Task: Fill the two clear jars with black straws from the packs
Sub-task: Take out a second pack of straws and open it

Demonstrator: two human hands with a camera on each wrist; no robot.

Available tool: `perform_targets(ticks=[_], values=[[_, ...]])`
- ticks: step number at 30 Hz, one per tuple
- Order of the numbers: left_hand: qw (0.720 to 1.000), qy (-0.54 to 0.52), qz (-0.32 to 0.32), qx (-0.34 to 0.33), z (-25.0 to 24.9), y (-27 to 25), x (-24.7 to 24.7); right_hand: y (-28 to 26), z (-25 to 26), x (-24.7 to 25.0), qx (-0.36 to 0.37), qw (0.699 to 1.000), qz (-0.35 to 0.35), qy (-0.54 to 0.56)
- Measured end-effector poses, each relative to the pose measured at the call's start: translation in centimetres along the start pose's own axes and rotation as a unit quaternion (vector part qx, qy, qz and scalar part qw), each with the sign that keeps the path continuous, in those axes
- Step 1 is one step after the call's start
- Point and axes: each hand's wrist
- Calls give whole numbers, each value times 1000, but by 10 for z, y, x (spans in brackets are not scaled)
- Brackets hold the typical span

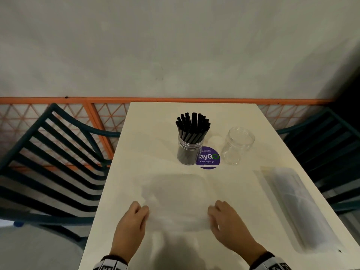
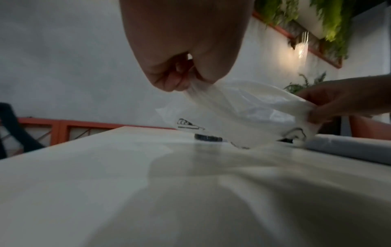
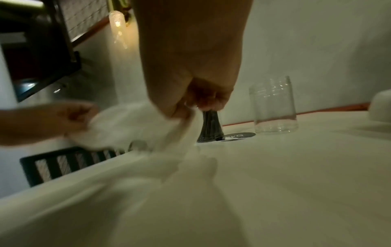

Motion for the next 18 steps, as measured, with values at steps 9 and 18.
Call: perform_targets(ticks=[9,18], values=[[971,-16,239,18,7,-22,24,17,31,-41,-13,991,135,-14],[956,135,260,0,-12,-5,-53,21,22,-81,-124,970,184,-99]])
Point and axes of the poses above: each hand's wrist, its own y-axis towards the middle knuckle, its own x-axis out of the back of the hand, z = x × y, and after that the axes turned 6 degrees about y, right-handed
